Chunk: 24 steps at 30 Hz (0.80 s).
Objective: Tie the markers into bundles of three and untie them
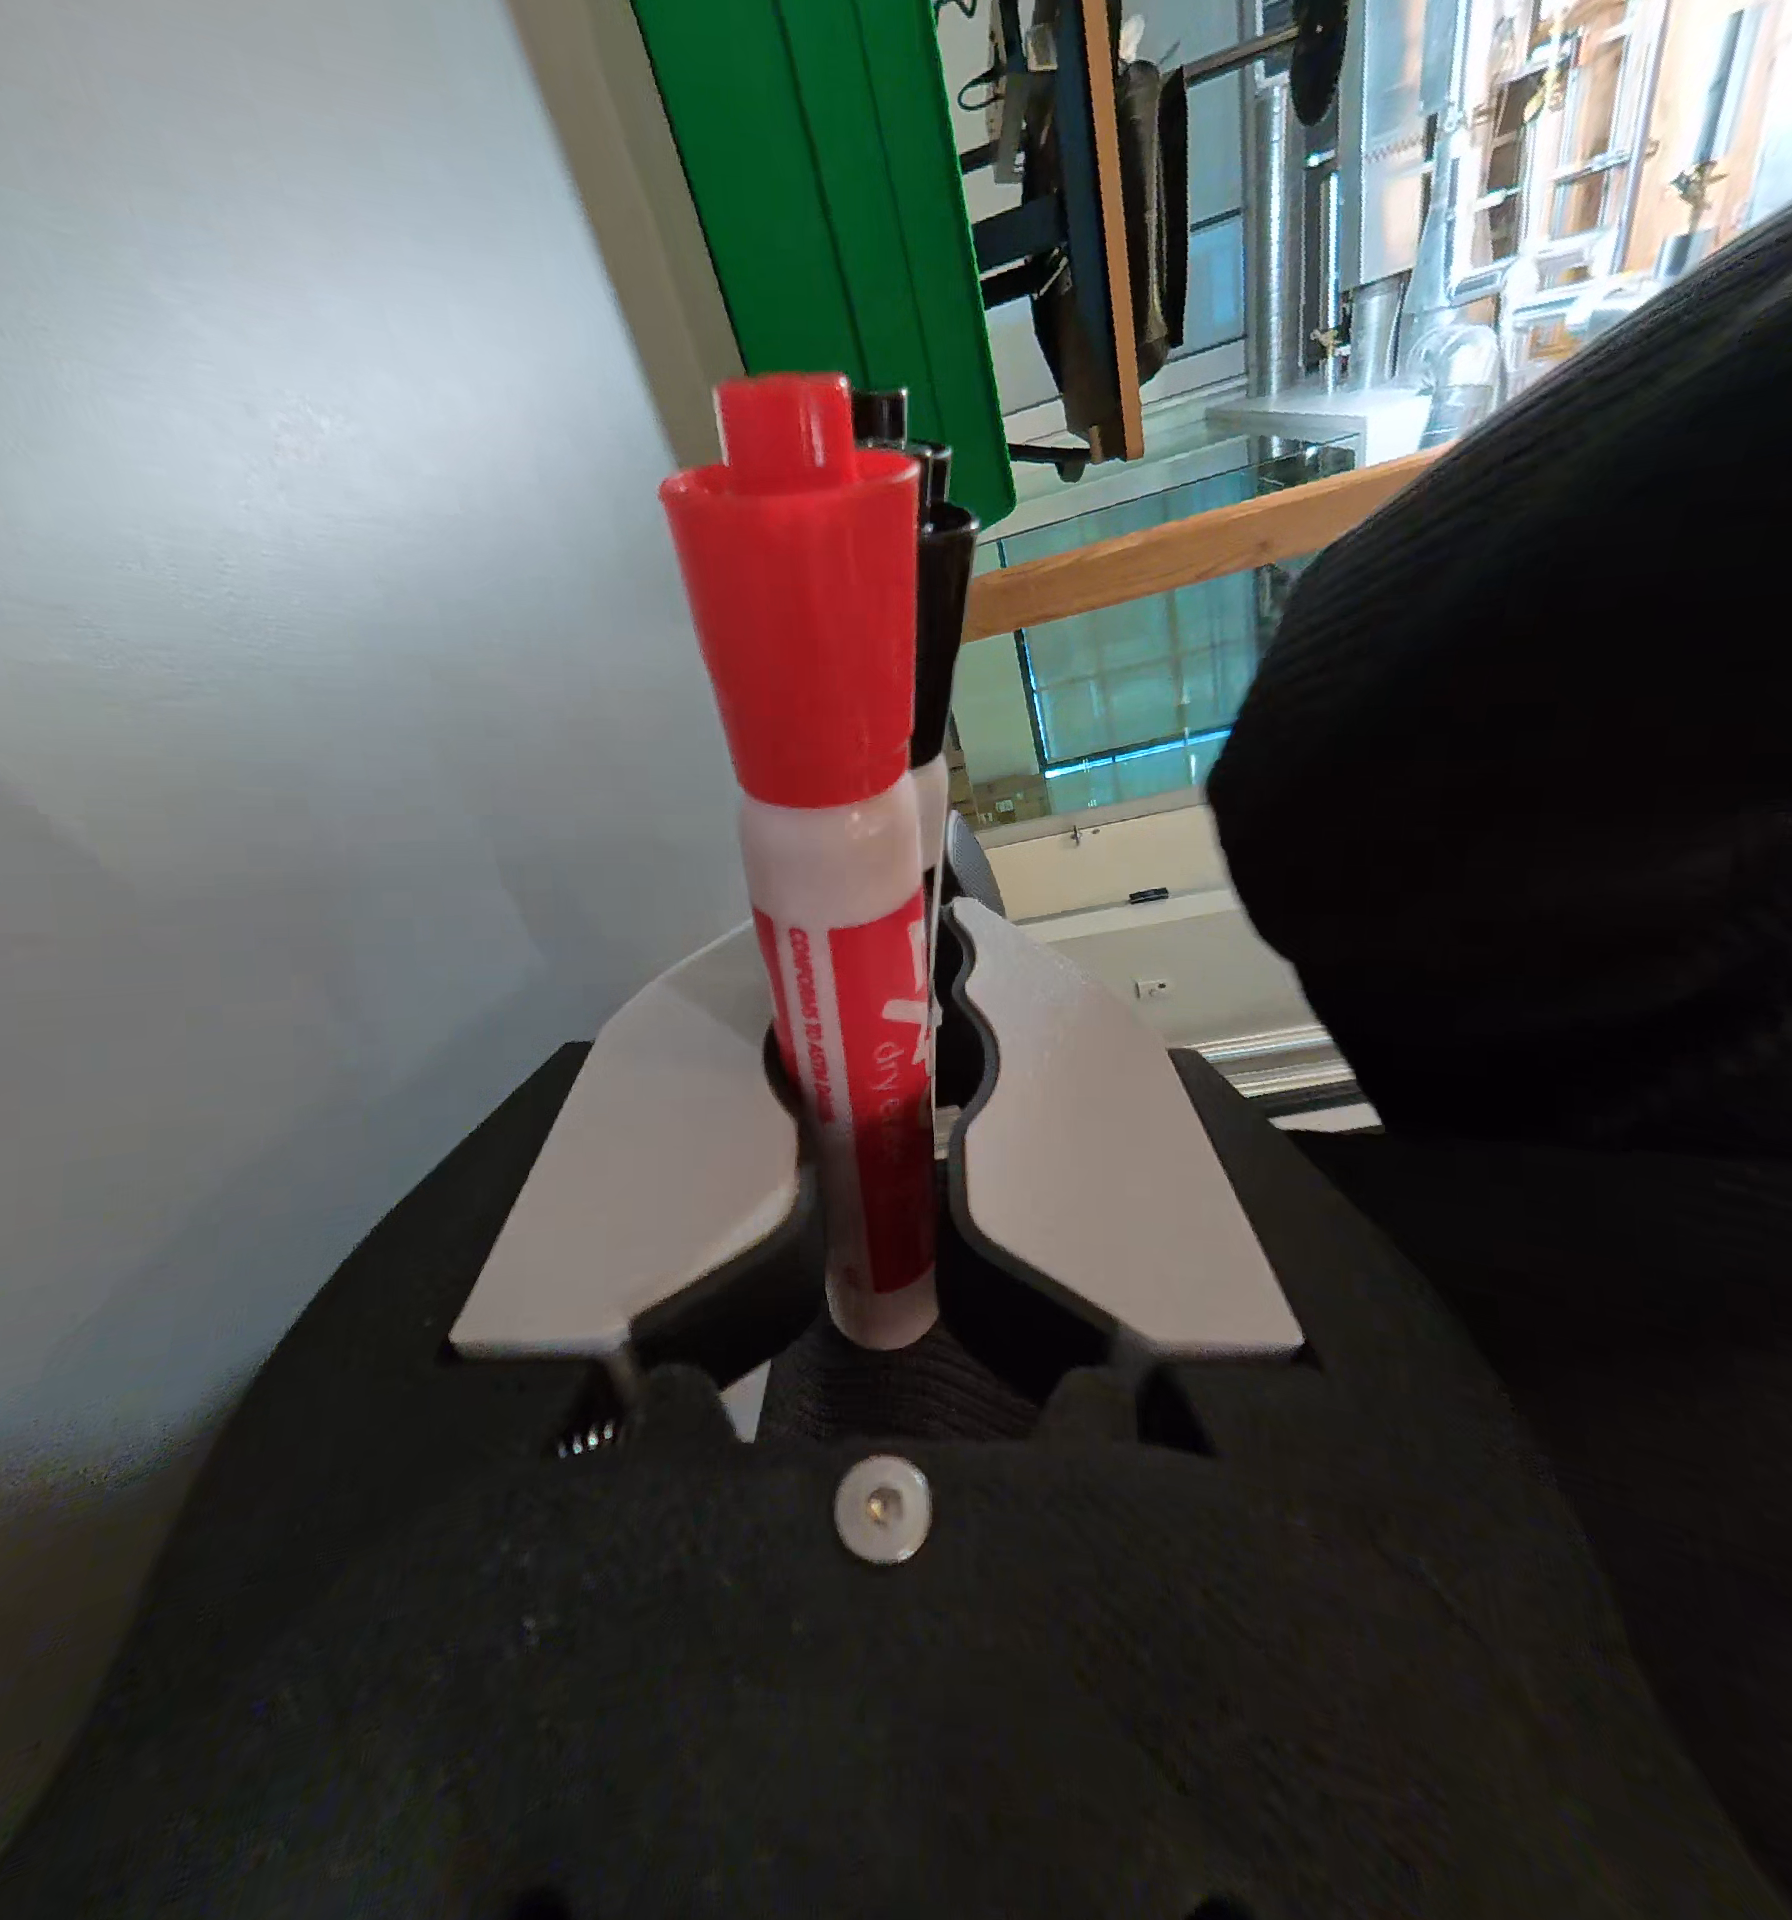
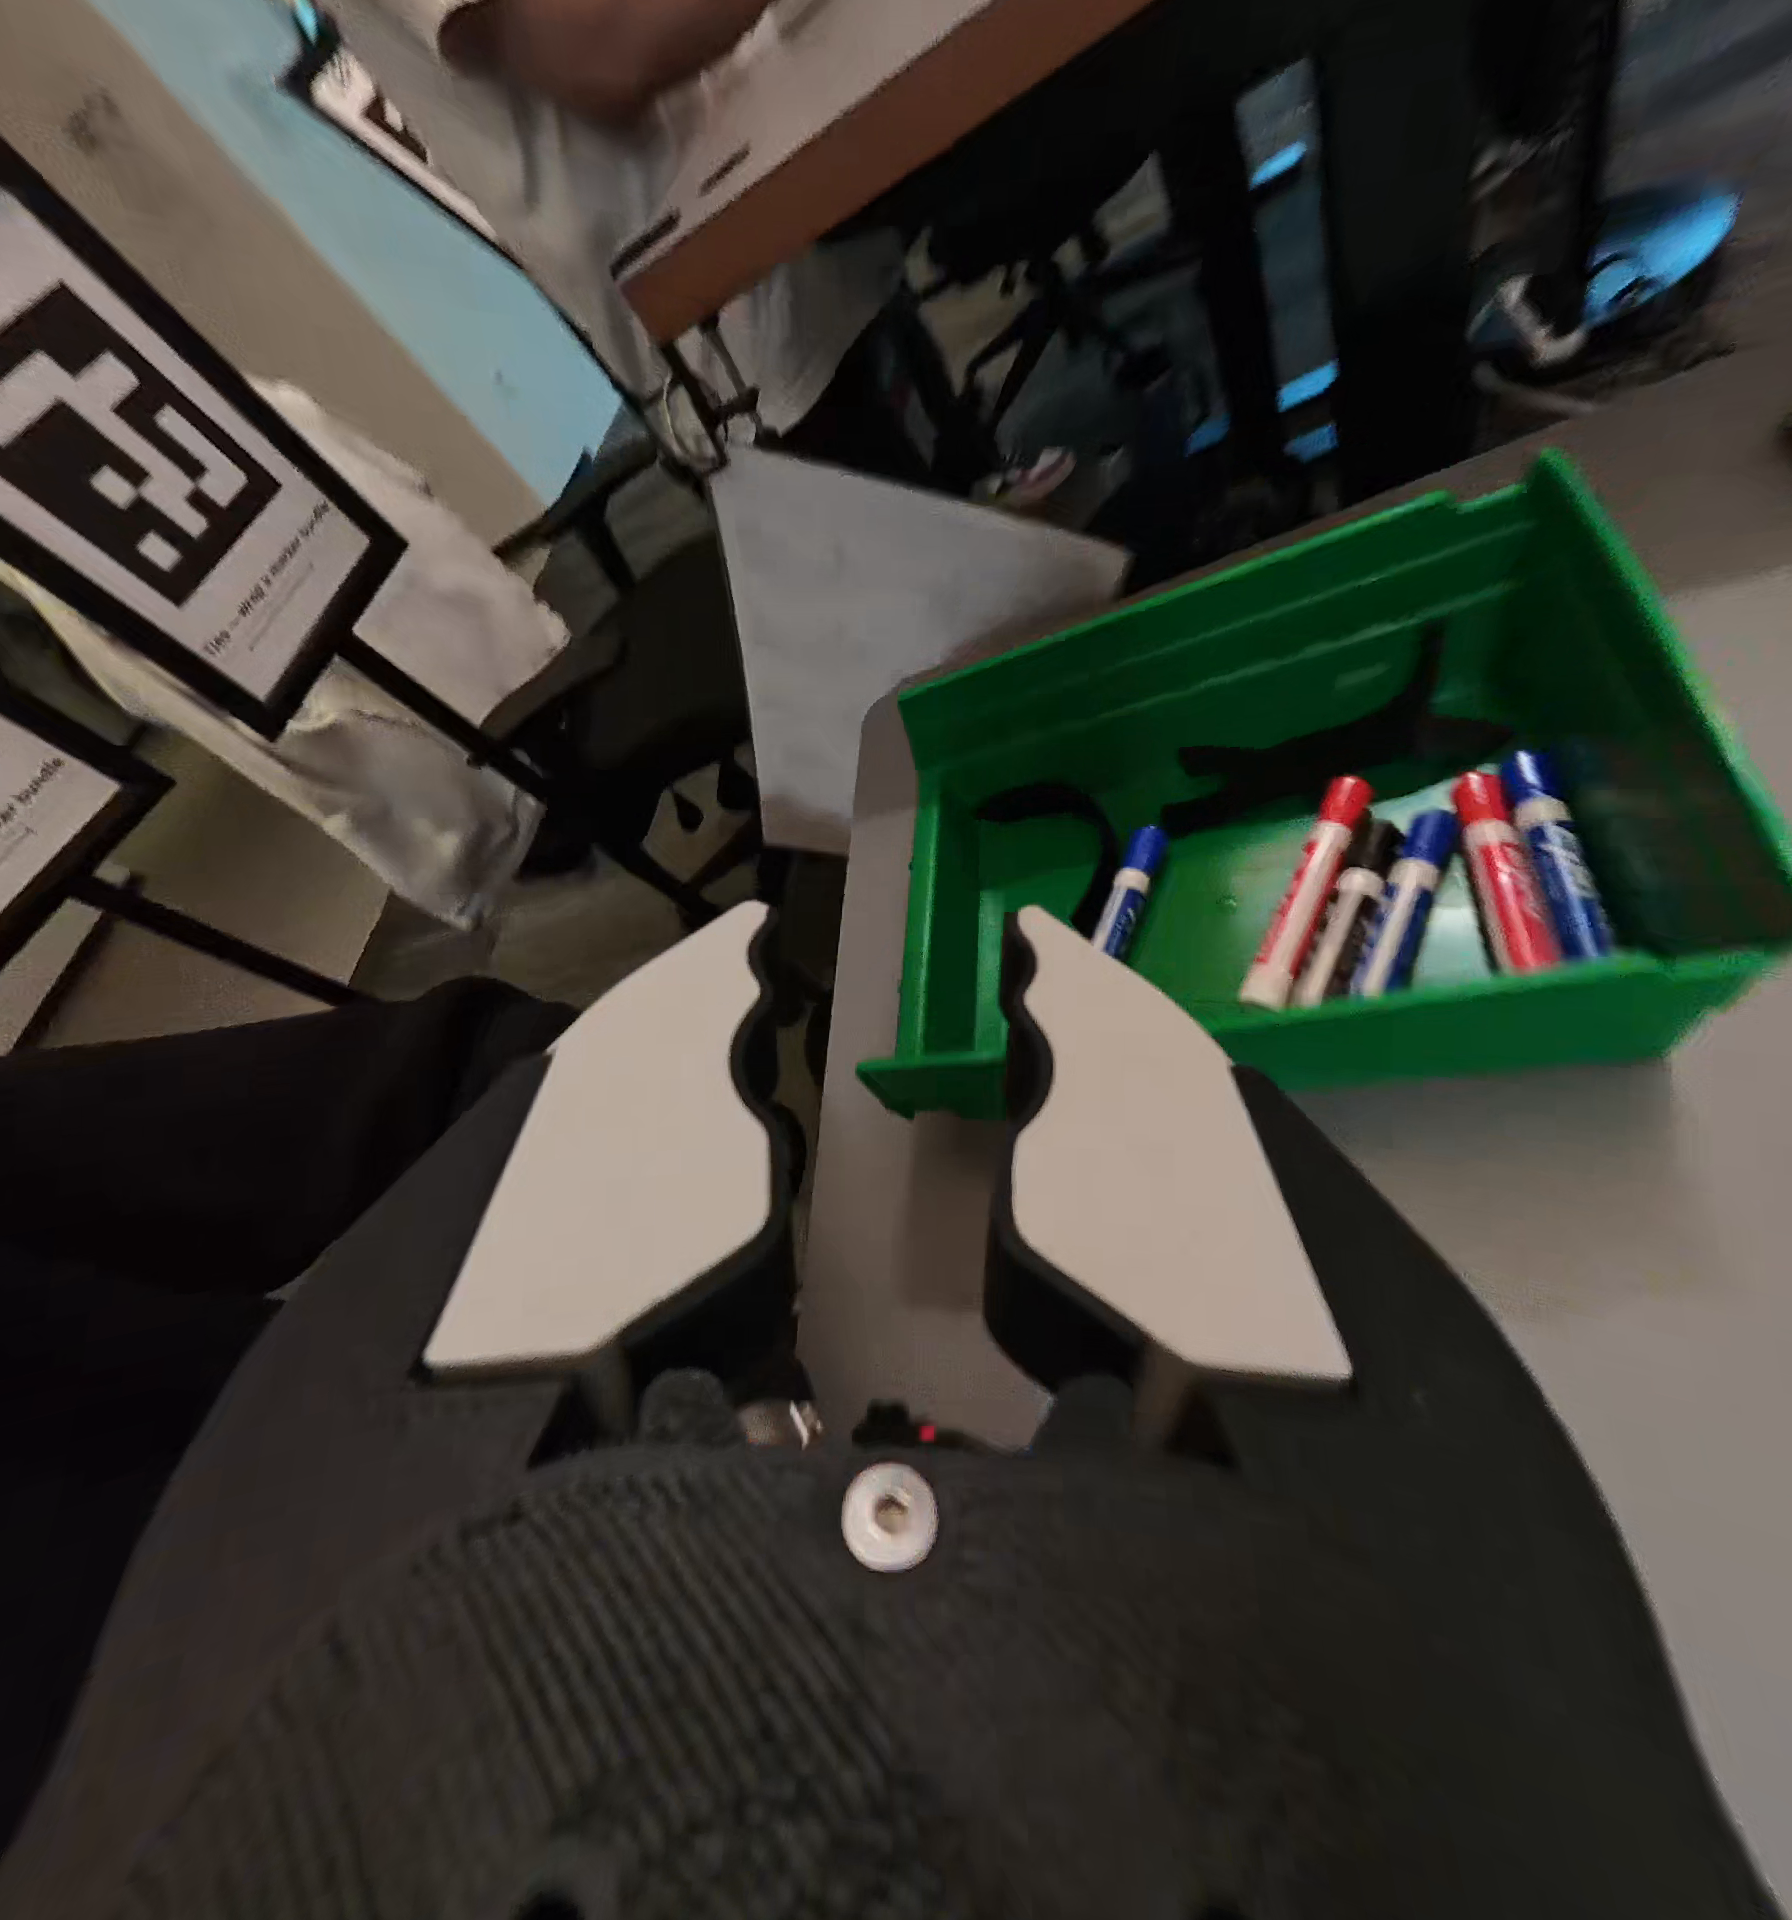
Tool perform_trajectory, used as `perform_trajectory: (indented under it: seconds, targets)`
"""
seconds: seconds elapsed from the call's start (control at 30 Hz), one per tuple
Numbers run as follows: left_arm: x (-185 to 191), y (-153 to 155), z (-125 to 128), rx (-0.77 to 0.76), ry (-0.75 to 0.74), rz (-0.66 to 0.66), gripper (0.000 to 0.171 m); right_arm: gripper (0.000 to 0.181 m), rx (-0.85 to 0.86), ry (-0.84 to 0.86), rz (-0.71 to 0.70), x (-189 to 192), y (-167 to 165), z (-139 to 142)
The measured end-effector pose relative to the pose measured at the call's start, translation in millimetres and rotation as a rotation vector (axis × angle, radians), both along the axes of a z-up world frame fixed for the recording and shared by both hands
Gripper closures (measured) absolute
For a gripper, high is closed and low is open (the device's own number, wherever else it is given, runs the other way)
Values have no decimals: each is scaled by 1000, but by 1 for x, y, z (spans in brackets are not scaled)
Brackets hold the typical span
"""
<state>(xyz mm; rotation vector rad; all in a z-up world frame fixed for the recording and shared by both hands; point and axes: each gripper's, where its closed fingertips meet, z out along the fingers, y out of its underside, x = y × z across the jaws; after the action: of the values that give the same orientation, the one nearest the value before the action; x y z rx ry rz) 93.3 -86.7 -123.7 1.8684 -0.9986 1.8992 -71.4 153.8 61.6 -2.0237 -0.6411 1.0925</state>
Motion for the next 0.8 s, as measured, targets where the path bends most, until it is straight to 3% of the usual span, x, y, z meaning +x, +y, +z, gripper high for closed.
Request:
perform_trajectory:
  seconds: [0.17,0.37,0.5,0.7,0.8]
  targets:
    - [0,-1,-5,8,10,-4,152,142,-67,-218,163,-79,51,-42]
    - [0,-3,-4,6,10,-8,153,148,114,-779,318,-119,112,-131]
    - [0,-3,-6,18,9,-15,153,146,-3,-872,422,-144,112,-181]
    - [-1,-8,-6,12,8,-30,153,149,4,-991,475,-166,112,-224]
    - [-1,-8,-4,13,2,-33,153,178,15,-1050,454,-165,114,-233]
